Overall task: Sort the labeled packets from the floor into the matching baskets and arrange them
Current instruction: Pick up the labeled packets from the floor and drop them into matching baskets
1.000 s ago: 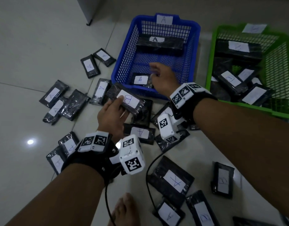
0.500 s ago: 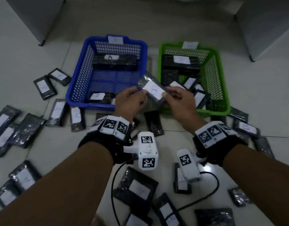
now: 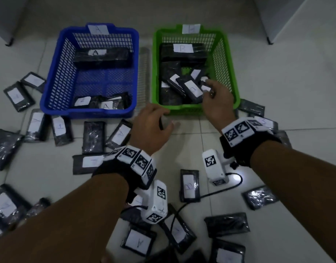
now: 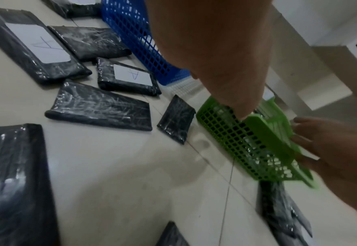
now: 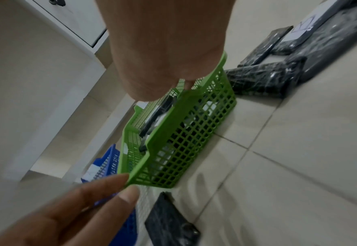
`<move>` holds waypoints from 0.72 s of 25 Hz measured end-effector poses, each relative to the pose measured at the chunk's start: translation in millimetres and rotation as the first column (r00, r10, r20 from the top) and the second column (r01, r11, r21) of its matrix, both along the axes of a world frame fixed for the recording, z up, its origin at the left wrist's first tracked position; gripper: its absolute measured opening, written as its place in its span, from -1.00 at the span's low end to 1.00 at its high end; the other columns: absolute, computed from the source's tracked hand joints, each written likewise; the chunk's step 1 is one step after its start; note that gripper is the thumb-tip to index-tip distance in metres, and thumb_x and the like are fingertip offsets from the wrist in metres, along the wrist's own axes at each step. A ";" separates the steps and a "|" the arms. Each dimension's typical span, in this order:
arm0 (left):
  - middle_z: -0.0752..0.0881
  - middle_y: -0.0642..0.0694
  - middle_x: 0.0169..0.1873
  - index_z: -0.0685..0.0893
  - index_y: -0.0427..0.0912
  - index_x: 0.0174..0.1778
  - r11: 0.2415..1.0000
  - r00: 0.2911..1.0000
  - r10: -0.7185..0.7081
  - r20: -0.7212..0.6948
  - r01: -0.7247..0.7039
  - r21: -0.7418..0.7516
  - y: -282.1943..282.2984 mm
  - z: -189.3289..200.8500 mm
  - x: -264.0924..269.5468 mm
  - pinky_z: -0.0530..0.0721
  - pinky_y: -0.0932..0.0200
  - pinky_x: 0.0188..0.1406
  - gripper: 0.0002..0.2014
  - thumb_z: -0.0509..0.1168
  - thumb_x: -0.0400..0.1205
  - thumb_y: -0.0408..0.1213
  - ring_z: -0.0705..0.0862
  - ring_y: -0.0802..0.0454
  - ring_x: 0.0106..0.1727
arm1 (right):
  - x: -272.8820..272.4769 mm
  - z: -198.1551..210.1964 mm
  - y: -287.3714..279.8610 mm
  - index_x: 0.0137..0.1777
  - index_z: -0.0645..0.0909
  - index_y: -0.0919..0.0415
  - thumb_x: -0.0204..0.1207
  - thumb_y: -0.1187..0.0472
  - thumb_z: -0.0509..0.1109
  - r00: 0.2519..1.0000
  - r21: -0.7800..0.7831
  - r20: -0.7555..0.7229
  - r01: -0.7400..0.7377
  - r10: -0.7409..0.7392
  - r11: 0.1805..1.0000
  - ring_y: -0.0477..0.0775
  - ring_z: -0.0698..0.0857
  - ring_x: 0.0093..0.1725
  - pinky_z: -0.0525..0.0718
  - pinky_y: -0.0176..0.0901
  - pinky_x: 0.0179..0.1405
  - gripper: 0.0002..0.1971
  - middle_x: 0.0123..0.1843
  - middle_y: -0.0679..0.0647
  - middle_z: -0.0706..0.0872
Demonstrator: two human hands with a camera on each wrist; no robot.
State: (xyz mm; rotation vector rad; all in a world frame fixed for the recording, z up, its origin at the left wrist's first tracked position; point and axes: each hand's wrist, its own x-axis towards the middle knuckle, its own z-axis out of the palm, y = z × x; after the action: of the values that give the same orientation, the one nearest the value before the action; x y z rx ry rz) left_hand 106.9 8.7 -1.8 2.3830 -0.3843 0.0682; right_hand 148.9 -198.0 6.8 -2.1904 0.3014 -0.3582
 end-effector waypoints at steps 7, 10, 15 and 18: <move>0.67 -0.09 0.10 0.72 -0.10 0.16 0.967 0.975 -0.221 0.027 0.216 0.133 -77.1 -19.3 -22.4 0.66 -0.09 0.05 -0.69 0.41 0.54 -0.07 0.63 -0.12 0.17 | -102.7 -33.5 -78.8 0.27 0.64 0.31 0.59 0.30 0.26 0.984 -0.312 0.116 -0.095 0.137 0.945 0.17 0.63 0.29 0.66 0.08 0.26 -0.70 0.29 0.20 0.65; 0.68 -0.07 0.10 0.72 -0.11 0.17 0.932 0.938 -0.345 -0.040 0.347 0.101 -123.4 -24.9 -21.4 0.66 -0.09 0.09 -0.70 0.40 0.55 -0.11 0.62 -0.09 0.20 | -127.1 -52.0 -122.5 0.25 0.67 0.29 0.54 0.28 0.30 0.999 -0.435 0.039 -0.015 0.036 0.900 0.23 0.65 0.26 0.65 0.13 0.25 -0.69 0.27 0.22 0.69; 0.65 -0.12 0.25 0.66 -0.16 0.33 0.857 0.870 -0.487 -0.077 0.493 0.152 -169.2 -42.3 -8.9 0.57 0.01 0.27 -0.61 0.37 0.57 -0.20 0.58 -0.10 0.29 | -145.6 -73.4 -173.4 0.52 0.48 0.19 0.54 0.08 0.37 0.953 -0.512 -0.303 -0.136 -0.030 0.848 0.25 0.45 0.55 0.41 0.31 0.50 -0.46 0.54 0.19 0.52; 0.58 -0.16 0.34 0.60 -0.18 0.41 0.816 0.840 -0.537 -0.076 0.540 0.206 -178.9 -50.3 -1.1 0.57 -0.06 0.31 -0.53 0.38 0.54 -0.24 0.54 -0.15 0.35 | -145.8 -81.6 -172.5 0.53 0.48 0.19 0.52 0.02 0.38 0.941 -0.535 -0.339 -0.181 -0.013 0.825 0.27 0.50 0.50 0.41 0.27 0.50 -0.42 0.51 0.19 0.54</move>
State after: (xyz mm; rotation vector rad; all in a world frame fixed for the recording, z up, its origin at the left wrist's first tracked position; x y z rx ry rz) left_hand 105.8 -170.1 -52.1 2.3911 -1.0986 -0.2687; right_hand 3.1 -370.5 -74.9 -2.8471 0.3035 -0.0143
